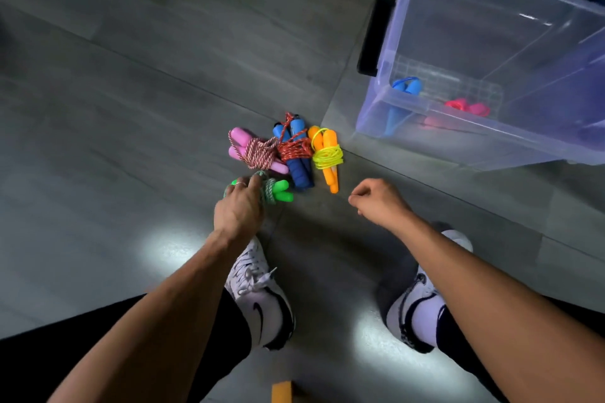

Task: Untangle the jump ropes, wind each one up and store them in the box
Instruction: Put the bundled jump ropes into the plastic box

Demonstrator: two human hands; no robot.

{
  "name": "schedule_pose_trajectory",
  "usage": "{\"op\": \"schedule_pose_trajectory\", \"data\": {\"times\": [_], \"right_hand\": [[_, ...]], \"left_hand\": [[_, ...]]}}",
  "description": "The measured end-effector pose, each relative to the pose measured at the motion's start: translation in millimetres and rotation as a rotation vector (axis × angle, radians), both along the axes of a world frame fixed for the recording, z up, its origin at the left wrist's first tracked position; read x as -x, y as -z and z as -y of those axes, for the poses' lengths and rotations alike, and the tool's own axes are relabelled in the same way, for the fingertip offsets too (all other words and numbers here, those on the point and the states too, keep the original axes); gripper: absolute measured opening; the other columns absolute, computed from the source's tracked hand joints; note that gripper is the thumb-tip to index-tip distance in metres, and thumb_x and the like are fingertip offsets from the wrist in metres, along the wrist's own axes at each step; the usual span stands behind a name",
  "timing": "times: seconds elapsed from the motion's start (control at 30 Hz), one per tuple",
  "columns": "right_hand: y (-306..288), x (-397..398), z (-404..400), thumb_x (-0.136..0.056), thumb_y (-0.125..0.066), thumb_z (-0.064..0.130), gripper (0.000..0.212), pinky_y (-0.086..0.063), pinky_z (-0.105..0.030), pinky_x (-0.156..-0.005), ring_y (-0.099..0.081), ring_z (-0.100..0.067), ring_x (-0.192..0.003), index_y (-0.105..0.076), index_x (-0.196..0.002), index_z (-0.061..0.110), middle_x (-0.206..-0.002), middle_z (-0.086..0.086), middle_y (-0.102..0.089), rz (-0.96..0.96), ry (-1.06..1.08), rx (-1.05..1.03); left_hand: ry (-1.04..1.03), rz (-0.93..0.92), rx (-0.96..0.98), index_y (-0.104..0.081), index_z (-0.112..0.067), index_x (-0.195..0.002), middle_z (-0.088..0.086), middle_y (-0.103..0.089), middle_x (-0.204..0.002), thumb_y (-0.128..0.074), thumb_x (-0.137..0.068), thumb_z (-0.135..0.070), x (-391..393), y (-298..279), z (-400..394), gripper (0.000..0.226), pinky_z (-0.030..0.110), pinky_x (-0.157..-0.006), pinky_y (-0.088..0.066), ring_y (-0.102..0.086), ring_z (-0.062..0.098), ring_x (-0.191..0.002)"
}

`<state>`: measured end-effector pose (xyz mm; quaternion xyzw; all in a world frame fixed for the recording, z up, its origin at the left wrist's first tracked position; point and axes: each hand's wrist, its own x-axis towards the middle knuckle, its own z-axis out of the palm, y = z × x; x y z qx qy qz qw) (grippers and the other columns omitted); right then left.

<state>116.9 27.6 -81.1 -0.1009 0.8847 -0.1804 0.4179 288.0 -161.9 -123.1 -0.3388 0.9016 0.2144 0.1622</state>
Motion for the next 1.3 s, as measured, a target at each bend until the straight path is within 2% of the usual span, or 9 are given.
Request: {"op": "schedule_pose_trajectory", "data": {"times": [0.2,0.33,0.43,0.57,0.7,0.93,1.03,1.13,1.3], "right_hand": [[42,8,54,-0.086,-0.066,0.025,0.064,-0.042,-0.036,-0.091,-0.05,-0.034,-0.122,-0.038,-0.142,0.009,-0.135,-0.019,-0.051,-0.184,0.025,0.051],[69,10,74,-0.085,-0.069,0.032,0.098,-0.044,-0.042,-0.095,-0.046,-0.036,-0.127,-0.003,-0.155,0.014,-0.145,-0.019,-0.039,-0.235,-0.099,0.045],[79,14,70,-0.081,-0.068,0.02,0.083,-0.047,-0.041,-0.076,-0.056,-0.04,-0.109,-0.02,-0.148,0.014,-0.129,-0.021,-0.049,-0.267,-0.123,0.029],[69,20,50,-0.056,-0.071,0.027,0.068,-0.045,-0.031,-0.062,-0.062,-0.033,-0.091,-0.042,-0.116,0.017,-0.103,-0.01,-0.058,-0.088,-0.026,0.014],[12,22,15,-0.07,-0.069,0.023,0.047,-0.043,-0.027,-0.054,-0.057,-0.023,-0.083,-0.046,-0.111,0.022,-0.095,-0.001,-0.056,0.073,0.029,0.054],[-113,43,-63,-0.061,-0.068,0.036,0.086,-0.054,-0.035,-0.082,-0.062,-0.024,-0.097,-0.034,-0.14,0.029,-0.118,-0.006,-0.062,0.038,-0.259,0.035],[-164,60,-99,-0.057,-0.066,0.043,0.078,-0.053,-0.037,-0.086,-0.063,-0.022,-0.099,-0.043,-0.131,0.033,-0.114,-0.004,-0.064,-0.068,-0.22,0.087],[-208,76,-133,-0.064,-0.07,0.036,0.066,-0.054,-0.038,-0.087,-0.063,-0.017,-0.102,-0.049,-0.127,0.036,-0.115,0.003,-0.064,-0.17,-0.1,0.183],[-232,109,-171,-0.072,-0.072,0.027,0.053,-0.058,-0.032,-0.072,-0.066,-0.01,-0.092,-0.053,-0.122,0.031,-0.098,0.008,-0.067,-0.32,0.17,0.309]], "left_hand": [[-0.481,-0.419,-0.183,-0.048,-0.01,-0.112,0.011,-0.063,-0.101,-0.066,-0.083,-0.017,-16,-17,-14,0.035,0.031,-0.063,-0.037,-0.059,0.033,-0.09],[-0.889,-0.503,-0.578,-0.048,-0.023,-0.1,-0.002,-0.063,-0.095,-0.066,-0.074,-0.023,0,-23,-16,0.032,0.045,-0.076,-0.058,-0.066,0.024,-0.092],[-1.112,-0.563,-0.839,-0.046,-0.012,-0.113,0.006,-0.059,-0.104,-0.059,-0.088,-0.002,15,-26,-19,0.03,0.039,-0.066,-0.061,-0.065,0.026,-0.096],[-1.114,-0.558,-0.949,-0.046,-0.016,-0.122,0.008,-0.063,-0.113,-0.05,-0.091,0.002,22,-33,-23,0.036,0.042,-0.066,-0.06,-0.068,0.029,-0.097],[-1.0,-0.531,-1.018,-0.053,-0.023,-0.121,0.011,-0.065,-0.117,-0.051,-0.088,0.005,31,-50,-31,0.043,0.039,-0.065,-0.059,-0.07,0.028,-0.095],[-0.435,-0.574,-0.927,-0.057,-0.011,-0.116,0.012,-0.069,-0.103,-0.058,-0.076,0.007,63,-112,-68,0.043,0.046,-0.074,-0.06,-0.068,0.02,-0.088],[-0.051,-0.626,-0.635,-0.055,-0.019,-0.102,-0.011,-0.063,-0.084,-0.065,-0.075,-0.001,89,-144,-87,0.034,0.018,-0.07,-0.05,-0.06,-0.006,-0.072],[0.18,-0.702,-0.429,-0.056,-0.019,-0.107,-0.016,-0.057,-0.086,-0.064,-0.076,0.005,120,-181,-108,0.04,0.003,-0.067,-0.037,-0.054,-0.011,-0.077],[0.452,-0.749,-0.217,-0.051,-0.024,-0.127,-0.007,-0.059,-0.117,-0.061,-0.077,-0.007,183,-214,-121,0.054,0.031,-0.075,-0.049,-0.056,0.018,-0.095]]}}
